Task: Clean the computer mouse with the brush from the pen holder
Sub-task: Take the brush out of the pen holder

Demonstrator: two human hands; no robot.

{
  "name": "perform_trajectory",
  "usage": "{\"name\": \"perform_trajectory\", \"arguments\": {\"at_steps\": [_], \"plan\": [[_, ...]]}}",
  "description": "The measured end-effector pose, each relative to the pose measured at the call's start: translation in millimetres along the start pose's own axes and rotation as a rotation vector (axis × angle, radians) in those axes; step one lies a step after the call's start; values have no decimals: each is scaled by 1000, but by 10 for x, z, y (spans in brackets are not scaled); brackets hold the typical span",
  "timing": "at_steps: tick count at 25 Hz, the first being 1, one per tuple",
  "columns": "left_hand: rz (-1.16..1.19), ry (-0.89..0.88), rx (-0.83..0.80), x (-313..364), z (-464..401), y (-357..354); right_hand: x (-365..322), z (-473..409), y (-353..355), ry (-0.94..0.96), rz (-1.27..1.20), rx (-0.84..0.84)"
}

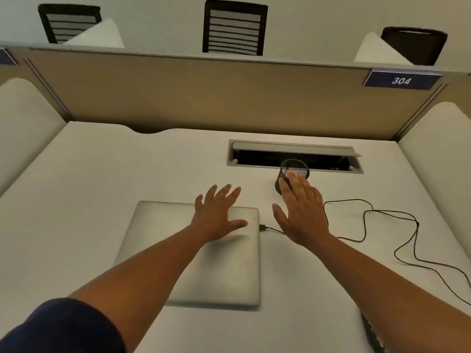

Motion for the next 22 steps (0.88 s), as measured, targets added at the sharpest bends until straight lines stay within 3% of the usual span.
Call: {"name": "perform_trajectory", "arguments": {"at_steps": [3, 9, 15, 18, 22], "plan": [[-37, -22, -225, -19, -114, -157, 161, 33, -150, -63, 8, -35], [-186, -75, -418, 82, -179, -242, 396, -6, -248, -87, -30, -6], [-182, -56, -417, 111, -226, -242, 524, -334, -95, -276, -342, 162], [-173, -48, -403, 126, -238, -224, 597, -489, -127, -474, -528, 111], [-132, -39, -392, 106, -215, -239, 671, -575, -258, -545, -578, 14]]}}
Point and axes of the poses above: each hand's wrist, its own z-axis away from the middle knuckle, its own y-axis out of the back of the hand, x = y × z, the point moved 3 cm from there along -z, towards the middle knuckle, and after that the axes turned 6 degrees about -z, right-handed, at the moved point
